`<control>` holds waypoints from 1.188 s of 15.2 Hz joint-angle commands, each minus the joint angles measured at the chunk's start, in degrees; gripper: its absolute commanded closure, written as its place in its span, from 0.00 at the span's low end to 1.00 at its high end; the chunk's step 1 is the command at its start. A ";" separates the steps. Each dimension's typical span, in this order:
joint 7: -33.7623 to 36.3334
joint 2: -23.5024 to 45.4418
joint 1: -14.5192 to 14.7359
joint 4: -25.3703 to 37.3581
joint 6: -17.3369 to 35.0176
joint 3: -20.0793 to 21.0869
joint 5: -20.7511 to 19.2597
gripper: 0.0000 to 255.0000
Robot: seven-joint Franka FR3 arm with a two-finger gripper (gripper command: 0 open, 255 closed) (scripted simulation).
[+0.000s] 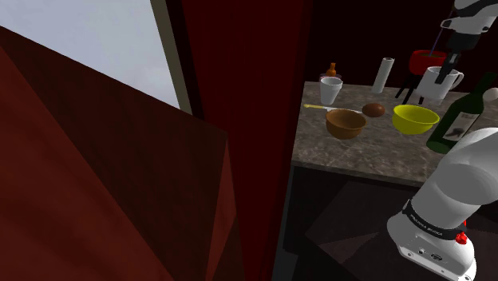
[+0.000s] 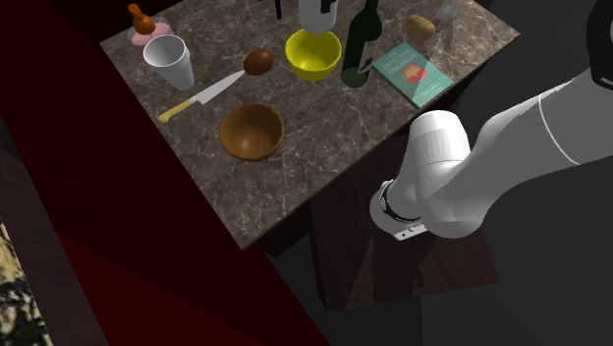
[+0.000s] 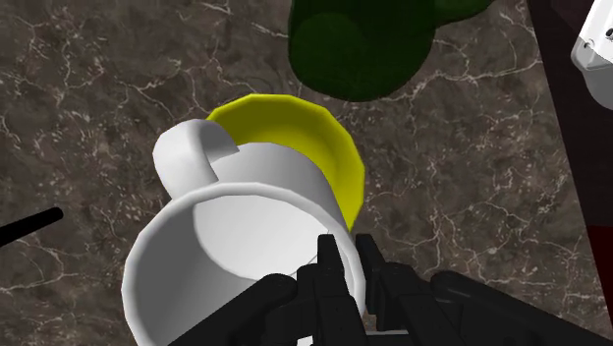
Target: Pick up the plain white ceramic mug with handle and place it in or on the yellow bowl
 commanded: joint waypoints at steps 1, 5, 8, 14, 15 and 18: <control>-0.07 0.19 0.04 -1.05 1.34 -0.57 -0.16 1.00; -0.03 0.60 0.12 -3.66 4.42 -1.75 -0.53 1.00; -0.07 1.08 0.27 -5.51 6.78 -2.76 -0.74 1.00; -0.33 2.52 0.90 -8.90 11.66 -5.12 -0.93 1.00; -0.41 2.83 1.05 -9.43 12.49 -5.57 -0.92 1.00; -0.56 3.42 1.36 -10.34 13.98 -6.39 -0.88 1.00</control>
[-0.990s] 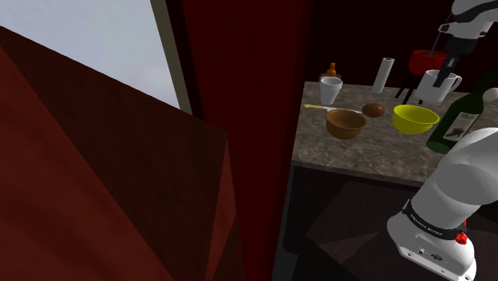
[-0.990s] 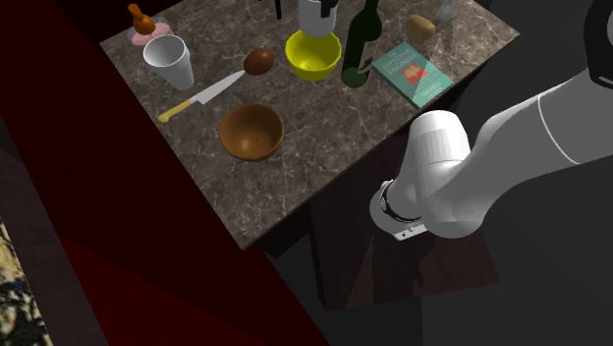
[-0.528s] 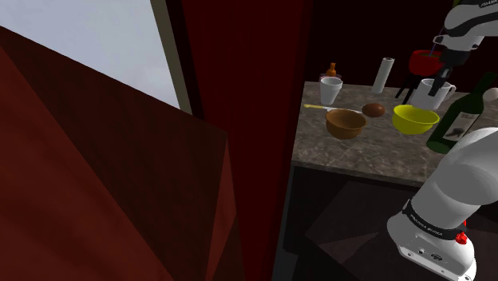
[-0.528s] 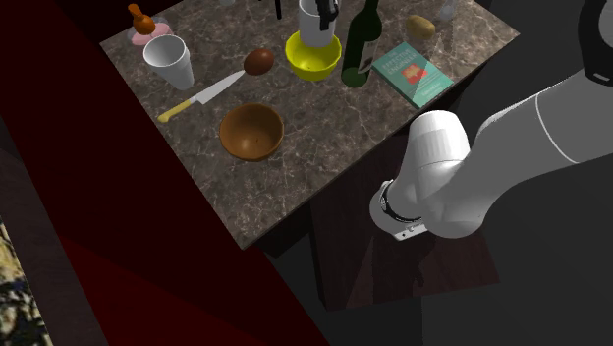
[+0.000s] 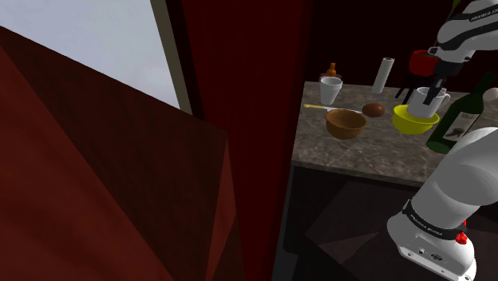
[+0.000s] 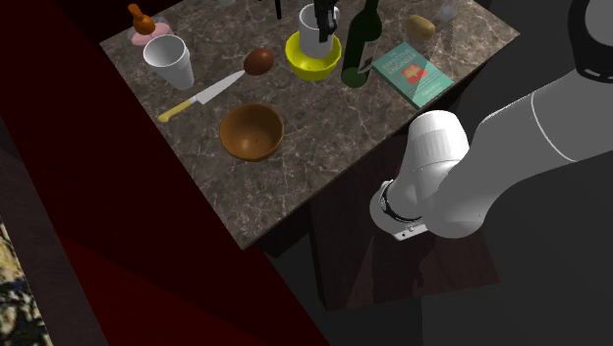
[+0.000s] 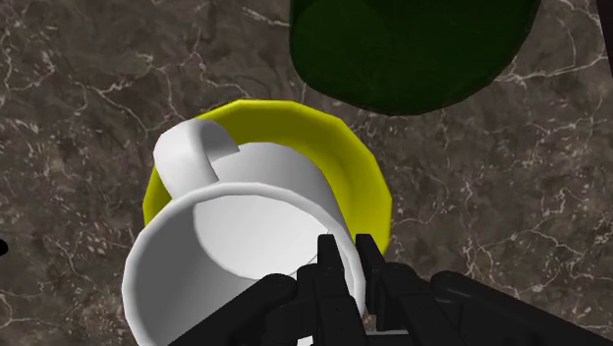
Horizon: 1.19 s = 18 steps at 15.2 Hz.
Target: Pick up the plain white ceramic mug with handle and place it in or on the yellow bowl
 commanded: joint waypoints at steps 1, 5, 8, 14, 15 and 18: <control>-0.03 0.13 0.07 -0.20 0.39 -0.18 0.01 1.00; -0.03 0.13 0.08 -0.20 0.39 -0.19 0.01 1.00; -0.03 0.13 0.07 -0.21 0.39 -0.19 0.00 0.00; 0.32 -1.43 -0.72 2.43 -3.79 2.02 -0.05 0.00; 0.40 -2.02 -0.99 3.85 -5.82 3.00 0.04 0.00; 0.44 -2.41 -1.16 5.01 -7.39 3.72 0.14 0.00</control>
